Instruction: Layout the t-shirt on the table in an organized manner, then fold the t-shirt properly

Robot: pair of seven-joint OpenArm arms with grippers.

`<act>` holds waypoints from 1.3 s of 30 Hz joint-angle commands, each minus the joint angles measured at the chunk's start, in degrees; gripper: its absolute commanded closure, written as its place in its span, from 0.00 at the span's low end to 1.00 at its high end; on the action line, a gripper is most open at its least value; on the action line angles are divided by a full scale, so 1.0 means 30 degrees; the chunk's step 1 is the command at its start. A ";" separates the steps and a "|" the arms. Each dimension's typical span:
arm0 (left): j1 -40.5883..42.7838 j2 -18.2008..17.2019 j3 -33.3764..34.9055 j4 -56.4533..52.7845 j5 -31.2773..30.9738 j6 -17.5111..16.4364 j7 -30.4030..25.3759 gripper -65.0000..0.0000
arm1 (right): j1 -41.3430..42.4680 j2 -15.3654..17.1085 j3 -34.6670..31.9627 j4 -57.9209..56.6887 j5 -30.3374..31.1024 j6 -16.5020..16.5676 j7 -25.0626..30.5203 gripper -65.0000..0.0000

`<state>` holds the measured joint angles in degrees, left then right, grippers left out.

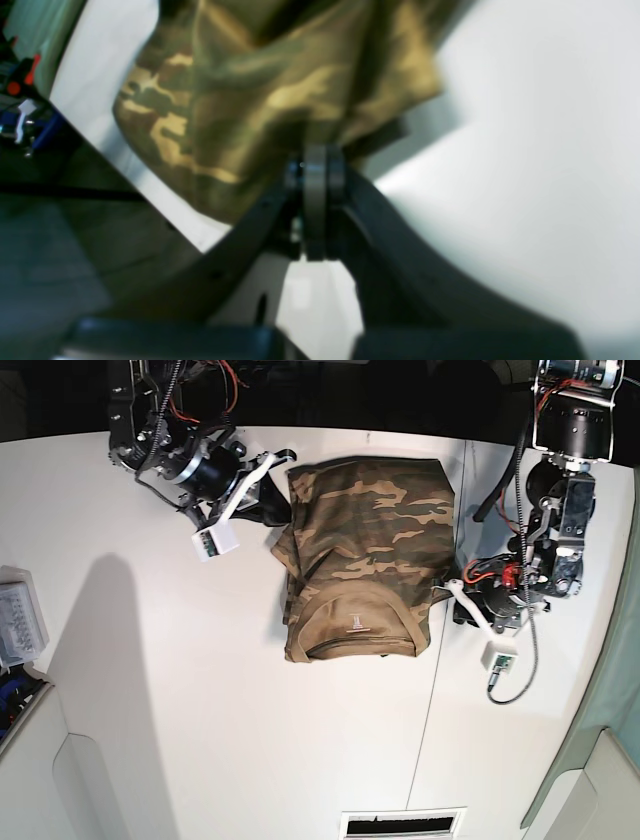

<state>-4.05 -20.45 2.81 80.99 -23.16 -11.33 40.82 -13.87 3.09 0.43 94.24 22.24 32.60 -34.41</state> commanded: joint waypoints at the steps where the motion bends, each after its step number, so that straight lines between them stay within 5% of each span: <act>1: 0.0386 -0.0466 -0.0299 0.1166 -0.0153 -0.0095 -0.0007 0.70 | -0.0459 0.0372 0.0109 0.0794 0.0568 0.0204 0.0313 1.00; 12: 1.0637 -0.3636 -0.2164 0.9063 -0.0874 -0.0153 0.0976 0.84 | -0.6309 0.4437 0.0226 0.2958 0.1384 0.0211 -0.0146 1.00; 20: 1.7770 -0.3541 -0.3184 1.0178 -0.0903 -0.0109 0.0255 0.92 | -0.9508 0.6295 0.0189 0.2222 0.1355 0.0219 -0.0109 1.00; 25: 2.0145 -0.3089 -0.3155 0.8786 -0.0321 -0.1180 0.0160 0.92 | -0.9799 0.6812 0.0036 -0.0663 0.1282 0.0211 -0.0109 1.00; 31: 1.8768 -0.2484 -0.1902 0.2783 0.0845 -0.1406 -0.0590 0.93 | -0.8021 0.6790 -0.1107 -0.6666 0.1224 0.0204 0.0423 1.00; 39: 0.9850 -0.1552 0.5705 -0.8823 0.1734 0.0146 0.0248 0.93 | -0.3009 0.5880 -0.3978 -1.5045 -0.0022 -0.0459 -0.0022 1.00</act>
<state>24.80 -24.25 20.40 53.69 -17.85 -11.00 40.95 -22.26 20.56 -11.44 48.80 21.39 30.94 -34.22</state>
